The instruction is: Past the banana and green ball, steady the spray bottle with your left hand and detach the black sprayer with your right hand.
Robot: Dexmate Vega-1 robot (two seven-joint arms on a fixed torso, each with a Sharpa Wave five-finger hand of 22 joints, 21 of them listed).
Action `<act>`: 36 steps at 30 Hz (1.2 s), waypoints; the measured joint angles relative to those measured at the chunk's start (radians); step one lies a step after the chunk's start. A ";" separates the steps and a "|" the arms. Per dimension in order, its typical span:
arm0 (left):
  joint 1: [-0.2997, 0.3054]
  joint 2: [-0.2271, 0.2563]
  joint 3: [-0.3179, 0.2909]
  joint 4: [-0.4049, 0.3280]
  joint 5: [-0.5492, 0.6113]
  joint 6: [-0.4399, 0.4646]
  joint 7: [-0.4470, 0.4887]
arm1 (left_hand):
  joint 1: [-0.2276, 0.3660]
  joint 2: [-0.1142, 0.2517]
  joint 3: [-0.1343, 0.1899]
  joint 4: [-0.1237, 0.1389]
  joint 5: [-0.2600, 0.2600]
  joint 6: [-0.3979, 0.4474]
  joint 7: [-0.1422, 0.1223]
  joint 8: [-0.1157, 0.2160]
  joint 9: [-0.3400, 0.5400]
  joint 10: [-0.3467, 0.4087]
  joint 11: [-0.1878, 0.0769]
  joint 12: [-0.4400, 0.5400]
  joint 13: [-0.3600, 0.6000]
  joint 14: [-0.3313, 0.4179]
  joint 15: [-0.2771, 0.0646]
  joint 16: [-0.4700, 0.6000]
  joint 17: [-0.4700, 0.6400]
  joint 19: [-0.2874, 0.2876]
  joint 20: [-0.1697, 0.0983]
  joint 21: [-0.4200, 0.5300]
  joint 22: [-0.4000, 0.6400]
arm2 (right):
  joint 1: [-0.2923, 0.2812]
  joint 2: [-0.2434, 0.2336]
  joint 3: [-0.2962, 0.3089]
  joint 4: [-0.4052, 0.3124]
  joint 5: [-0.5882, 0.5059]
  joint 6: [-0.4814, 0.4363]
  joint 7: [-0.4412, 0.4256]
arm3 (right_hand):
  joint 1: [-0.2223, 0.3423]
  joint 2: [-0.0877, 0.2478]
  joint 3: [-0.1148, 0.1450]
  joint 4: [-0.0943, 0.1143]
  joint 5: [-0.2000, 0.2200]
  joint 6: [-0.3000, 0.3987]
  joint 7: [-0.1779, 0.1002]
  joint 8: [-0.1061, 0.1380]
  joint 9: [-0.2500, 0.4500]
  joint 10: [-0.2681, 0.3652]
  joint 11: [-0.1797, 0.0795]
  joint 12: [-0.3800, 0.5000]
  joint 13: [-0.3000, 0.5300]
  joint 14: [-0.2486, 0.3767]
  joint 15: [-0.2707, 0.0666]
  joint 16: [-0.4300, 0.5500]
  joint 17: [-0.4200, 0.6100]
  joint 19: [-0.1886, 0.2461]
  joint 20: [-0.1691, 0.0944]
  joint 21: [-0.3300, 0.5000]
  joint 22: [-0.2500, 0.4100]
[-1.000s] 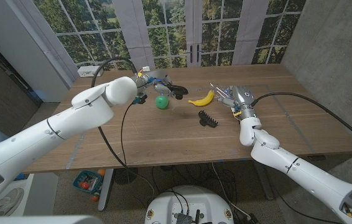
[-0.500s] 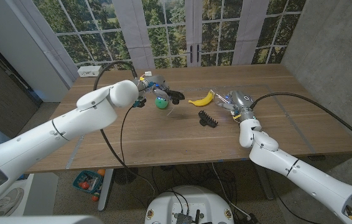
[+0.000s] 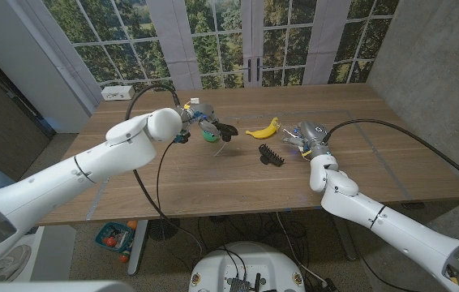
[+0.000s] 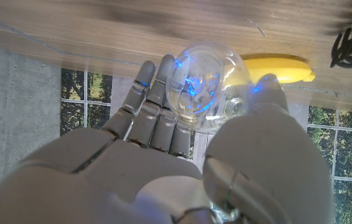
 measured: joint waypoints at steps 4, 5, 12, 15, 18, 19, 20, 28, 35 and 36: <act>-0.015 -0.002 0.027 0.011 0.030 0.007 -0.016 | 0.017 0.001 -0.009 0.001 -0.003 0.009 -0.017 -0.001 -0.001 0.000 0.000 -0.003 -0.004 -0.033 0.011 -0.020 -0.005 -0.013 0.003 -0.026 -0.002 | 0.008 0.001 -0.011 0.003 -0.001 -0.015 0.013 | 0.000 0.000 0.003 -0.003 0.000 0.000 0.000 0.000 -0.005 0.000 0.000 0.000 -0.003 0.000 0.000 0.000 -0.005 0.000 0.000 -0.002 0.000; -0.020 -0.003 0.035 0.015 0.040 0.008 -0.021 | 0.020 -0.002 -0.009 0.001 -0.003 0.013 -0.021 -0.002 -0.002 0.000 0.000 -0.003 -0.004 -0.042 0.013 -0.026 -0.007 -0.015 0.005 -0.031 -0.004 | 0.010 0.001 -0.015 0.003 -0.002 -0.019 0.018 | 0.000 0.000 0.007 -0.007 0.000 0.000 0.000 0.000 -0.006 0.000 0.000 -0.004 -0.004 0.000 0.000 0.000 -0.005 0.000 0.000 -0.002 0.000; -0.040 -0.012 0.077 0.032 0.107 0.019 -0.049 | 0.040 0.002 -0.016 0.000 -0.003 0.040 -0.047 -0.005 -0.008 0.000 -0.001 -0.004 -0.006 -0.065 0.022 -0.041 -0.015 -0.020 -0.001 -0.057 -0.005 | 0.027 0.002 -0.035 0.006 -0.006 -0.049 0.044 | 0.000 0.000 0.007 -0.007 0.000 0.000 0.000 -0.001 -0.015 -0.002 -0.002 -0.014 -0.009 0.000 0.000 -0.004 -0.016 0.000 0.000 -0.008 0.000; -0.047 -0.018 0.092 0.040 0.133 0.022 -0.060 | 0.042 0.000 -0.016 0.000 -0.003 0.040 -0.047 -0.005 -0.008 0.000 -0.001 -0.004 -0.006 -0.065 0.022 -0.041 -0.015 -0.020 -0.001 -0.061 -0.005 | 0.035 0.002 -0.043 0.008 -0.008 -0.061 0.055 | 0.000 0.000 0.009 -0.009 0.000 0.000 0.000 0.002 -0.015 -0.006 -0.006 -0.020 -0.014 -0.001 -0.001 -0.007 -0.019 0.000 0.000 -0.008 0.000; -0.051 -0.024 0.106 0.048 0.156 0.025 -0.070 | 0.056 0.004 -0.024 0.000 -0.003 0.040 -0.047 -0.005 -0.012 0.004 -0.005 -0.008 -0.006 -0.065 0.022 -0.043 -0.015 -0.020 -0.001 -0.069 -0.005 | 0.044 0.003 -0.054 0.009 -0.011 -0.073 0.065 | 0.000 0.000 0.011 -0.011 0.000 0.000 0.000 0.002 -0.019 -0.006 -0.006 -0.024 -0.019 -0.010 0.001 -0.007 -0.023 0.000 0.000 -0.008 0.000; -0.053 -0.027 0.113 0.052 0.171 0.027 -0.077 | 0.060 0.004 -0.024 0.000 -0.003 0.040 -0.047 -0.005 -0.012 0.004 -0.005 -0.008 -0.006 -0.065 0.022 -0.049 -0.015 -0.020 -0.001 -0.071 -0.005 | 0.045 0.003 -0.056 0.009 -0.013 -0.077 0.068 | 0.000 0.000 0.011 -0.011 0.000 0.000 0.000 0.002 -0.019 -0.006 -0.006 -0.025 -0.022 -0.010 0.001 -0.007 -0.023 0.000 0.000 -0.011 0.000; -0.055 -0.029 0.117 0.054 0.181 0.028 -0.081 | 0.062 0.004 -0.024 0.000 -0.003 0.037 -0.049 -0.006 -0.012 0.004 -0.005 -0.011 -0.006 -0.065 0.022 -0.049 -0.015 -0.020 -0.001 -0.073 -0.005 | 0.048 0.003 -0.059 0.009 -0.015 -0.081 0.071 | 0.000 0.000 0.013 -0.013 0.000 0.000 0.000 0.002 -0.019 -0.006 -0.006 -0.028 -0.023 -0.010 0.002 -0.007 -0.026 0.000 0.000 -0.011 0.000; -0.071 -0.044 0.151 0.065 0.260 0.047 -0.128 | 0.068 0.000 -0.098 0.015 0.003 -0.098 -0.058 -0.031 -0.026 -0.035 -0.081 -0.062 -0.003 -0.149 0.041 -0.076 -0.018 -0.035 0.003 -0.151 -0.002 | 0.062 0.004 -0.075 0.010 -0.022 -0.110 0.088 | 0.009 -0.009 0.028 -0.028 -0.004 0.000 0.000 -0.014 -0.029 -0.011 -0.011 -0.048 -0.032 -0.029 0.010 -0.015 -0.046 0.000 0.000 -0.019 -0.005; -0.093 -0.057 0.187 0.071 0.347 0.070 -0.197 | -0.021 -0.052 -0.178 0.029 0.005 -0.238 -0.074 -0.035 -0.038 -0.183 -0.101 -0.101 -0.013 -0.256 0.063 -0.083 -0.016 -0.065 0.005 -0.226 -0.002 | 0.068 0.003 -0.084 0.010 -0.023 -0.126 0.093 | 0.009 -0.009 0.028 -0.036 -0.016 -0.015 -0.015 -0.022 -0.029 -0.024 -0.024 -0.058 -0.034 -0.042 0.012 -0.019 -0.058 0.000 0.000 -0.026 -0.005; -0.095 -0.058 0.190 0.072 0.359 0.074 -0.207 | -0.033 -0.061 -0.192 0.032 0.005 -0.272 -0.079 -0.035 -0.040 -0.223 -0.102 -0.104 -0.013 -0.282 0.066 -0.086 -0.017 -0.069 0.005 -0.242 -0.001 | 0.069 0.002 -0.085 0.010 -0.024 -0.129 0.094 | 0.009 -0.009 0.028 -0.036 -0.018 -0.020 -0.020 -0.026 -0.029 -0.033 -0.033 -0.065 -0.033 -0.047 0.014 -0.019 -0.060 0.000 0.000 -0.030 -0.005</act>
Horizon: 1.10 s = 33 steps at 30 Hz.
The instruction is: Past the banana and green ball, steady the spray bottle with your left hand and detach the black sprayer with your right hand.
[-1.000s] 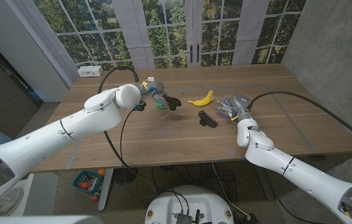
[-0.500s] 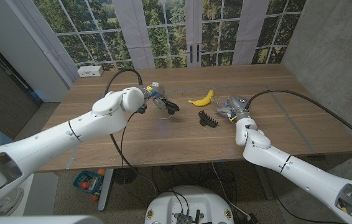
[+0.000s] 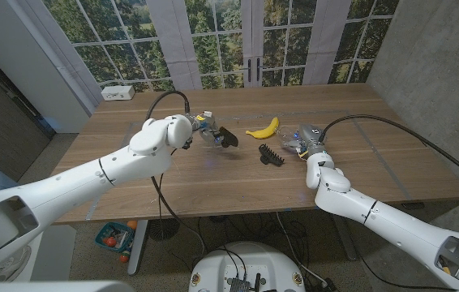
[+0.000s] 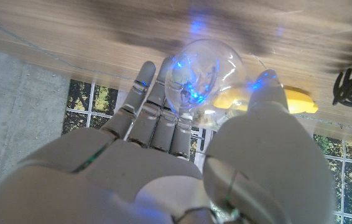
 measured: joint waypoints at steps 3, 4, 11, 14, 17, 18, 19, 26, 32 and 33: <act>-0.010 -0.009 0.016 0.003 0.048 0.017 -0.039 | -0.050 -0.014 -0.037 0.005 0.000 -0.133 -0.014 -0.004 -0.005 -0.140 0.007 -0.007 -0.005 -0.094 0.009 -0.003 -0.002 -0.024 0.021 -0.048 0.005 | 0.001 -0.001 -0.003 -0.001 -0.001 -0.008 0.003 | 0.000 0.000 0.000 0.000 -0.010 -0.018 -0.018 -0.017 0.003 -0.016 -0.016 -0.021 -0.005 -0.020 0.006 0.000 -0.008 0.000 0.000 -0.008 0.000; -0.012 -0.011 0.019 0.004 0.059 0.022 -0.049 | -0.059 -0.023 -0.046 0.006 0.000 -0.169 -0.016 -0.004 -0.008 -0.177 0.015 -0.007 -0.005 -0.119 0.011 -0.007 -0.005 -0.030 0.027 -0.060 0.005 | 0.002 -0.001 -0.004 -0.002 -0.001 -0.010 0.004 | 0.000 0.000 0.000 0.000 -0.014 -0.016 -0.037 -0.024 0.003 -0.027 -0.027 -0.030 -0.011 -0.027 0.006 0.000 -0.011 0.000 0.000 -0.011 0.000; -0.020 -0.027 0.035 0.007 0.137 0.050 -0.113 | -0.122 -0.046 -0.092 0.015 0.023 -0.459 -0.001 -0.004 -0.014 -0.459 0.107 -0.011 -0.011 -0.305 0.021 -0.011 -0.013 -0.080 0.067 -0.145 0.006 | 0.003 -0.005 -0.008 -0.011 -0.002 -0.026 0.006 | 0.000 0.001 -0.006 -0.002 -0.017 -0.085 -0.146 -0.109 -0.003 -0.107 -0.095 -0.115 -0.041 -0.109 0.024 0.000 -0.036 -0.001 0.000 -0.050 0.000; -0.017 -0.032 0.034 0.007 0.162 0.055 -0.129 | -0.148 -0.041 -0.107 0.022 0.031 -0.567 0.011 -0.004 -0.014 -0.562 0.129 -0.011 -0.014 -0.379 0.023 -0.014 -0.016 -0.104 0.081 -0.178 0.009 | 0.003 -0.006 -0.008 -0.016 -0.002 -0.032 0.008 | 0.039 0.040 -0.028 0.012 0.012 -0.165 -0.168 -0.159 -0.009 -0.209 -0.076 -0.170 -0.065 -0.181 0.037 0.000 -0.051 -0.013 -0.002 -0.074 0.001; -0.008 -0.034 0.026 0.006 0.176 0.056 -0.137 | -0.169 -0.038 -0.113 0.028 0.031 -0.645 0.013 -0.004 -0.014 -0.652 0.138 -0.011 -0.014 -0.443 0.024 -0.018 -0.016 -0.122 0.094 -0.206 0.009 | 0.003 -0.008 -0.009 -0.020 -0.002 -0.041 0.010 | 0.007 0.077 -0.055 0.027 0.050 -0.272 -0.145 -0.191 -0.009 -0.315 -0.059 -0.208 -0.089 -0.252 0.044 0.000 -0.064 -0.020 0.006 -0.097 0.003; -0.007 -0.035 0.024 0.006 0.176 0.056 -0.137 | -0.169 -0.038 -0.116 0.025 0.031 -0.665 0.011 -0.004 -0.014 -0.678 0.141 -0.011 -0.014 -0.463 0.024 -0.019 -0.016 -0.131 0.099 -0.214 0.009 | 0.003 -0.008 -0.009 -0.020 -0.002 -0.041 0.010 | -0.024 0.072 -0.064 0.034 0.063 -0.305 -0.138 -0.195 -0.009 -0.357 -0.053 -0.215 -0.097 -0.277 0.046 0.000 -0.070 -0.027 0.013 -0.106 0.003; -0.002 -0.036 0.018 0.004 0.183 0.056 -0.138 | -0.176 -0.038 -0.120 0.027 0.032 -0.687 0.009 -0.004 -0.014 -0.706 0.146 -0.011 -0.014 -0.485 0.025 -0.019 -0.016 -0.143 0.104 -0.225 0.009 | 0.003 -0.009 -0.009 -0.023 -0.001 -0.043 0.011 | -0.050 0.065 -0.074 0.041 0.073 -0.335 -0.131 -0.199 -0.009 -0.396 -0.048 -0.219 -0.104 -0.300 0.049 0.000 -0.078 -0.038 0.015 -0.114 0.003; 0.034 -0.036 -0.026 -0.007 0.186 0.043 -0.120 | -0.246 -0.025 -0.139 0.046 0.038 -0.851 0.000 -0.004 -0.014 -0.892 0.190 -0.011 -0.018 -0.605 0.045 -0.019 -0.016 -0.210 0.138 -0.295 0.009 | 0.003 -0.017 -0.003 -0.040 0.015 -0.045 0.017 | -0.161 -0.004 -0.152 0.089 0.092 -0.493 -0.088 -0.209 -0.009 -0.604 -0.007 -0.219 -0.147 -0.448 0.057 0.000 -0.125 -0.113 0.062 -0.179 0.003; 0.071 -0.029 -0.077 -0.017 0.149 0.010 -0.077 | -0.326 -0.016 -0.166 0.073 0.033 -0.927 -0.013 -0.004 -0.014 -0.981 0.201 -0.011 -0.018 -0.671 0.062 -0.018 -0.016 -0.263 0.151 -0.340 0.009 | -0.004 -0.030 0.016 -0.064 0.045 -0.034 0.031 | -0.262 -0.014 -0.205 0.134 0.092 -0.557 -0.061 -0.209 -0.009 -0.689 0.025 -0.219 -0.178 -0.542 0.061 -0.001 -0.155 -0.179 0.115 -0.232 0.003; 0.077 -0.027 -0.085 -0.019 0.144 0.005 -0.071 | -0.340 -0.016 -0.171 0.078 0.031 -0.932 -0.018 -0.004 -0.014 -0.992 0.200 -0.011 -0.018 -0.679 0.063 -0.018 -0.014 -0.265 0.152 -0.346 0.009 | -0.006 -0.031 0.019 -0.066 0.050 -0.031 0.033 | -0.283 -0.012 -0.216 0.145 0.092 -0.568 -0.059 -0.209 -0.009 -0.702 0.034 -0.219 -0.184 -0.561 0.061 -0.004 -0.161 -0.191 0.124 -0.243 0.003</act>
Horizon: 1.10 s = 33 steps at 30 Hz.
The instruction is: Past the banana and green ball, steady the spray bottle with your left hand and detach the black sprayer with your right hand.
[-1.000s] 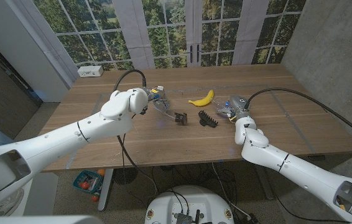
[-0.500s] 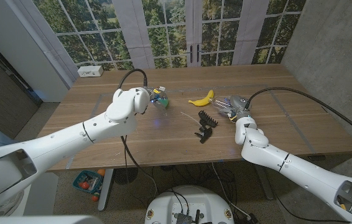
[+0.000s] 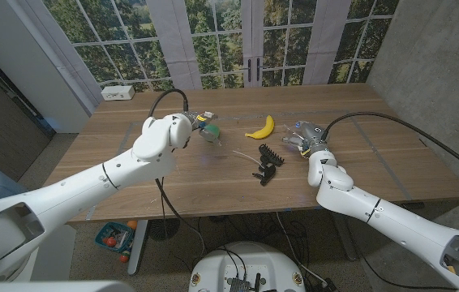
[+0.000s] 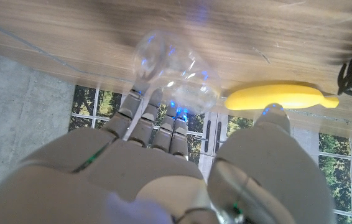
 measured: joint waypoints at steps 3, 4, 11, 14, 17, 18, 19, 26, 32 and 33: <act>0.027 0.007 -0.035 -0.003 -0.043 -0.037 0.050 | -0.039 0.008 -0.014 0.015 -0.006 -0.003 -0.003 0.000 0.000 -0.017 -0.003 0.000 0.000 -0.019 -0.006 0.000 0.001 -0.011 -0.011 -0.012 0.000 | -0.011 -0.007 0.024 -0.014 0.033 0.021 0.005 | -0.063 0.019 -0.028 0.032 0.000 -0.029 -0.001 0.000 0.000 -0.043 0.019 0.000 -0.019 -0.050 0.000 0.000 -0.016 -0.034 0.013 -0.030 0.000; 0.027 0.007 -0.035 -0.003 -0.053 -0.046 0.061 | -0.053 0.010 -0.015 0.022 -0.006 -0.003 -0.003 0.000 0.000 -0.019 -0.005 0.001 0.000 -0.021 -0.007 0.000 0.001 -0.013 -0.013 -0.015 0.000 | -0.016 -0.009 0.036 -0.018 0.033 0.021 0.005 | -0.075 0.027 -0.030 0.042 0.000 -0.031 -0.004 0.000 0.000 -0.055 0.024 0.000 -0.023 -0.066 0.002 0.000 -0.020 -0.044 0.017 -0.039 0.000; 0.114 0.023 -0.146 0.000 -0.171 -0.159 0.196 | -0.152 0.074 -0.021 0.079 -0.006 -0.027 -0.020 0.005 -0.005 -0.038 -0.024 0.005 0.000 -0.077 -0.024 0.000 0.006 -0.040 -0.047 -0.049 0.000 | -0.056 -0.021 0.112 -0.034 0.151 0.136 -0.009 | -0.139 0.051 -0.049 0.077 0.001 -0.068 -0.041 0.004 -0.006 -0.119 0.041 0.000 -0.059 -0.164 0.022 -0.008 -0.057 -0.087 0.024 -0.085 -0.002; 0.151 0.027 -0.193 0.013 -0.252 -0.236 0.273 | -0.200 0.108 -0.016 0.101 -0.006 -0.030 -0.019 0.005 -0.005 -0.038 -0.032 0.005 -0.005 -0.117 -0.023 0.000 0.003 -0.067 -0.064 -0.074 0.000 | -0.083 -0.026 0.159 -0.034 0.204 0.204 -0.023 | -0.155 0.068 -0.050 0.084 0.006 -0.084 -0.057 0.004 -0.009 -0.138 0.038 0.000 -0.075 -0.193 0.022 -0.008 -0.077 -0.097 0.013 -0.100 -0.003; 0.192 0.028 -0.245 0.035 -0.325 -0.310 0.337 | -0.233 0.142 -0.011 0.117 0.000 -0.036 -0.014 0.005 -0.005 -0.038 -0.032 0.005 -0.005 -0.123 -0.023 0.000 0.003 -0.084 -0.070 -0.095 0.000 | -0.104 -0.027 0.197 -0.025 0.269 0.294 -0.037 | -0.168 0.081 -0.047 0.087 0.006 -0.085 -0.074 0.004 -0.014 -0.154 0.026 0.000 -0.093 -0.225 0.014 -0.008 -0.098 -0.115 -0.005 -0.118 -0.003; 0.206 0.028 -0.262 0.045 -0.358 -0.343 0.361 | -0.241 0.150 -0.010 0.122 0.000 -0.035 -0.014 0.005 -0.005 -0.038 -0.032 0.005 -0.005 -0.123 -0.023 -0.002 0.003 -0.086 -0.072 -0.101 0.000 | -0.105 -0.027 0.199 -0.025 0.269 0.294 -0.037 | -0.168 0.081 -0.047 0.087 0.006 -0.082 -0.077 0.004 -0.014 -0.160 0.024 0.000 -0.099 -0.230 0.008 -0.008 -0.106 -0.118 -0.009 -0.120 -0.003; 0.210 0.028 -0.268 0.049 -0.378 -0.364 0.377 | -0.247 0.156 -0.011 0.125 0.000 -0.035 -0.013 0.005 -0.005 -0.038 -0.032 0.005 -0.005 -0.123 -0.023 -0.004 0.003 -0.087 -0.077 -0.105 0.000 | -0.113 -0.027 0.213 -0.018 0.296 0.339 -0.043 | -0.169 0.088 -0.045 0.089 0.006 -0.082 -0.077 0.004 -0.014 -0.163 0.021 0.000 -0.105 -0.232 0.007 -0.008 -0.112 -0.112 -0.023 -0.124 -0.003; 0.264 0.016 -0.339 0.113 -0.541 -0.550 0.476 | -0.294 0.182 -0.007 0.146 0.013 -0.032 0.001 0.016 -0.010 -0.038 -0.054 0.012 -0.009 -0.128 -0.028 0.001 -0.001 -0.087 -0.121 -0.117 -0.003 | -0.148 -0.011 0.283 0.032 0.416 0.552 -0.063 | -0.188 0.208 -0.012 0.113 0.010 -0.078 -0.087 0.004 -0.023 -0.153 -0.007 0.008 -0.165 -0.258 0.009 -0.008 -0.189 -0.098 -0.111 -0.163 -0.007; 0.312 -0.028 -0.404 0.223 -0.697 -0.728 0.540 | -0.332 0.220 0.020 0.181 0.038 0.004 0.013 0.027 -0.014 -0.040 -0.066 0.028 -0.012 -0.128 -0.028 0.020 -0.006 -0.030 -0.152 -0.125 -0.003 | -0.166 0.011 0.326 0.077 0.512 0.714 -0.060 | -0.204 0.270 0.038 0.131 0.010 -0.057 -0.066 0.004 -0.028 -0.129 -0.026 0.013 -0.209 -0.244 0.009 -0.007 -0.247 -0.087 -0.121 -0.183 -0.007; 0.312 -0.028 -0.404 0.223 -0.726 -0.762 0.545 | -0.339 0.227 0.029 0.190 0.043 0.016 0.015 0.027 -0.014 -0.040 -0.066 0.028 -0.014 -0.123 -0.033 0.020 -0.006 -0.020 -0.150 -0.125 -0.003 | -0.168 0.015 0.332 0.085 0.512 0.714 -0.060 | -0.212 0.279 0.047 0.133 0.010 -0.053 -0.062 0.004 -0.028 -0.125 -0.027 0.013 -0.215 -0.244 0.009 -0.003 -0.254 -0.076 -0.117 -0.187 -0.007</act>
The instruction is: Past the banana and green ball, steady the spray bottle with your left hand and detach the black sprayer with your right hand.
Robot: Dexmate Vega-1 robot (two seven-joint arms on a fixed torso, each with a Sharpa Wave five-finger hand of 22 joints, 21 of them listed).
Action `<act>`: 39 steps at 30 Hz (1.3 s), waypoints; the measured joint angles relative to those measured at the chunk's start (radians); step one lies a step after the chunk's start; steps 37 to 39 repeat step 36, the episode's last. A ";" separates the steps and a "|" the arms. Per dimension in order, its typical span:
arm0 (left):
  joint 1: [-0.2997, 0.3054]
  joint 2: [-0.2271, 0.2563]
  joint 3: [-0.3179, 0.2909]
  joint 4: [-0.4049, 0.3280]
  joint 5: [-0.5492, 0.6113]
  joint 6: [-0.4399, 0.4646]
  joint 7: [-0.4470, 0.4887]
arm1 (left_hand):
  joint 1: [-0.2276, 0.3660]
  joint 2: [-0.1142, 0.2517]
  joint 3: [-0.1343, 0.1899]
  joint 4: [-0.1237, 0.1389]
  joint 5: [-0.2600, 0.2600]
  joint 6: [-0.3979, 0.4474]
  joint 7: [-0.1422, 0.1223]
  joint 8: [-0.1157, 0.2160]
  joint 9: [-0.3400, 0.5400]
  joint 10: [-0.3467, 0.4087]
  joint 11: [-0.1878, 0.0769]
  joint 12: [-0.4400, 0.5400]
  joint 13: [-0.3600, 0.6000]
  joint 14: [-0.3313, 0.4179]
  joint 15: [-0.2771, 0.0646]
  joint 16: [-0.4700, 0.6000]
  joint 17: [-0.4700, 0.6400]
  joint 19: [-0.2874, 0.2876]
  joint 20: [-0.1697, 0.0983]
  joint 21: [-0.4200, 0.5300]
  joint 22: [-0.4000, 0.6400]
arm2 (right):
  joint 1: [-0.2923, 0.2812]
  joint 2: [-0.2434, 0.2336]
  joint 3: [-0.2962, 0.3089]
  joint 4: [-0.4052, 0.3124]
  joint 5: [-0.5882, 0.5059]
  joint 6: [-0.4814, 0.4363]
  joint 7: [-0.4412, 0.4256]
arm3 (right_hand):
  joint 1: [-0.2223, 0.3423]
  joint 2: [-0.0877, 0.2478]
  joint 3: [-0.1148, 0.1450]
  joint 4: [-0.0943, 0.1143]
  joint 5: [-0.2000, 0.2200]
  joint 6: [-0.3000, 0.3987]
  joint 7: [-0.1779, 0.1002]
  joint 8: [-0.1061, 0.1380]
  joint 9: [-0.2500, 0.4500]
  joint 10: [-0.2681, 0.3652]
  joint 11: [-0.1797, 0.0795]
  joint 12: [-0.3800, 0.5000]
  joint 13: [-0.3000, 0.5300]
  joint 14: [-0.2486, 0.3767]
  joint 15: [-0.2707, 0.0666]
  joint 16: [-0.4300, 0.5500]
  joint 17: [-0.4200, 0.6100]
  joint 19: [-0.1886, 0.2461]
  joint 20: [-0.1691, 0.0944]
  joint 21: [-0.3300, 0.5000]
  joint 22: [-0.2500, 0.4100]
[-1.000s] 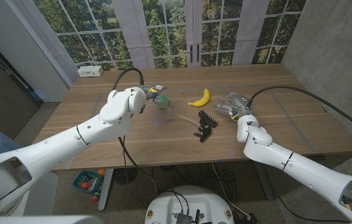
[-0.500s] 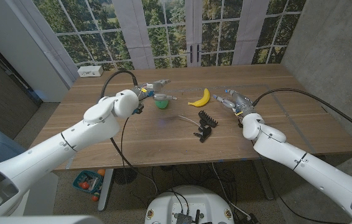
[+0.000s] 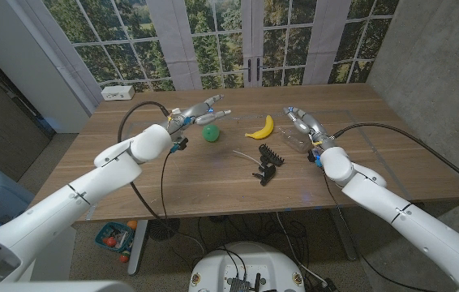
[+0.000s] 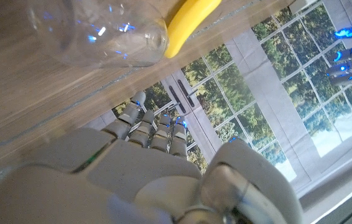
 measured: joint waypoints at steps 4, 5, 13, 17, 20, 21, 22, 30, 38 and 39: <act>0.011 -0.036 -0.023 0.081 -0.094 -0.116 0.003 | -0.020 -0.008 0.056 0.031 0.026 0.040 0.002 0.000 0.000 0.016 0.001 0.000 0.000 0.029 -0.002 0.000 0.000 0.035 0.000 0.000 0.000 | -0.009 0.020 0.024 0.032 0.082 0.108 0.026 | 0.005 0.005 0.033 0.005 0.000 0.010 0.010 0.005 0.000 0.016 -0.008 0.003 -0.018 0.012 -0.003 0.003 -0.021 0.009 -0.001 -0.004 0.000; 0.011 -0.036 -0.023 0.081 -0.101 -0.125 0.002 | -0.021 -0.008 0.076 0.039 0.035 0.051 0.005 0.000 0.000 0.029 0.001 0.000 0.000 0.041 -0.002 0.000 0.000 0.045 -0.001 -0.005 0.000 | -0.010 0.022 0.027 0.035 0.082 0.108 0.026 | 0.005 0.005 0.039 0.006 0.000 0.013 0.013 0.005 0.000 0.017 -0.006 0.007 -0.020 0.013 -0.005 0.003 -0.025 0.015 -0.002 -0.004 0.000; 0.013 -0.118 -0.054 0.263 -0.320 -0.374 -0.067 | -0.038 -0.015 0.182 0.055 0.069 0.111 0.006 0.000 0.000 0.078 -0.002 0.000 0.000 0.087 0.000 0.009 0.000 0.098 0.001 -0.007 0.000 | -0.025 0.068 0.065 0.094 0.251 0.290 0.107 | -0.002 0.012 0.090 0.007 0.000 0.025 0.025 0.005 0.000 0.034 -0.004 0.007 -0.040 0.029 -0.003 0.007 -0.048 0.035 0.000 -0.011 0.000; 0.011 -0.145 -0.063 0.318 -0.417 -0.451 -0.116 | -0.041 -0.011 0.205 0.053 0.077 0.120 0.007 0.000 0.000 0.088 0.002 0.000 0.000 0.103 -0.001 0.009 0.000 0.108 0.002 -0.011 -0.005 | -0.030 0.087 0.075 0.113 0.301 0.332 0.132 | -0.002 0.012 0.109 0.010 -0.003 0.030 0.030 0.005 0.000 0.044 -0.005 0.007 -0.048 0.029 -0.003 0.007 -0.056 0.044 -0.002 -0.011 0.000; 0.008 -0.169 -0.071 0.366 -0.504 -0.508 -0.165 | -0.042 -0.011 0.220 0.052 0.081 0.137 0.009 0.000 0.000 0.102 0.002 0.004 0.000 0.114 -0.002 0.009 0.000 0.112 -0.001 -0.012 -0.005 | -0.034 0.106 0.083 0.127 0.344 0.365 0.156 | -0.002 0.012 0.124 0.009 -0.005 0.035 0.035 0.005 0.000 0.047 -0.001 0.007 -0.052 0.039 -0.003 0.007 -0.062 0.046 -0.004 -0.012 0.000; 0.008 -0.169 -0.071 0.366 -0.518 -0.517 -0.174 | -0.044 -0.013 0.227 0.052 0.081 0.143 0.014 0.000 0.000 0.107 0.006 0.007 0.000 0.119 -0.004 0.009 0.000 0.115 0.002 -0.014 -0.005 | -0.035 0.110 0.084 0.130 0.344 0.365 0.156 | -0.002 0.012 0.126 0.011 -0.005 0.043 0.035 0.005 0.000 0.047 -0.001 0.007 -0.055 0.039 -0.003 0.007 -0.065 0.047 -0.002 -0.017 0.000; 0.008 -0.169 -0.071 0.366 -0.544 -0.531 -0.191 | -0.047 -0.017 0.235 0.051 0.081 0.155 0.013 0.000 0.000 0.117 0.006 0.007 0.000 0.125 -0.003 0.009 0.000 0.117 0.004 -0.018 -0.005 | -0.037 0.116 0.087 0.135 0.344 0.365 0.156 | -0.002 0.012 0.132 0.011 -0.005 0.049 0.034 0.005 0.000 0.047 -0.001 0.009 -0.057 0.039 -0.003 0.007 -0.067 0.049 0.000 -0.019 0.000; 0.001 -0.219 -0.091 0.463 -0.711 -0.592 -0.297 | -0.060 -0.019 0.280 0.050 0.081 0.218 0.010 0.000 0.000 0.163 0.006 0.007 0.000 0.164 0.001 0.009 0.000 0.139 0.000 -0.026 -0.005 | -0.047 0.167 0.101 0.174 0.440 0.438 0.207 | -0.002 0.012 0.173 0.012 -0.012 0.082 0.038 0.012 0.000 0.081 0.008 0.015 -0.074 0.053 -0.006 0.011 -0.087 0.061 -0.004 -0.026 0.000; 0.010 -0.260 -0.124 0.524 -0.801 -0.608 -0.343 | -0.069 -0.020 0.292 0.046 0.081 0.222 0.012 0.000 0.000 0.165 0.008 0.007 0.000 0.165 -0.001 0.009 0.000 0.140 0.002 -0.028 -0.005 | -0.047 0.205 0.106 0.211 0.539 0.534 0.278 | -0.019 0.005 0.187 0.014 -0.012 0.091 0.041 0.012 0.000 0.094 0.010 0.015 -0.084 0.064 -0.003 0.011 -0.097 0.072 -0.002 -0.026 0.000; 0.010 -0.260 -0.124 0.524 -0.801 -0.608 -0.343 | -0.069 -0.020 0.292 0.046 0.081 0.222 0.012 0.000 0.000 0.165 0.008 0.007 0.000 0.165 -0.001 0.009 0.000 0.140 0.002 -0.028 -0.005 | -0.047 0.205 0.106 0.211 0.539 0.534 0.278 | -0.019 0.005 0.187 0.014 -0.012 0.091 0.041 0.012 0.000 0.094 0.010 0.015 -0.084 0.064 -0.003 0.011 -0.097 0.072 -0.002 -0.026 0.000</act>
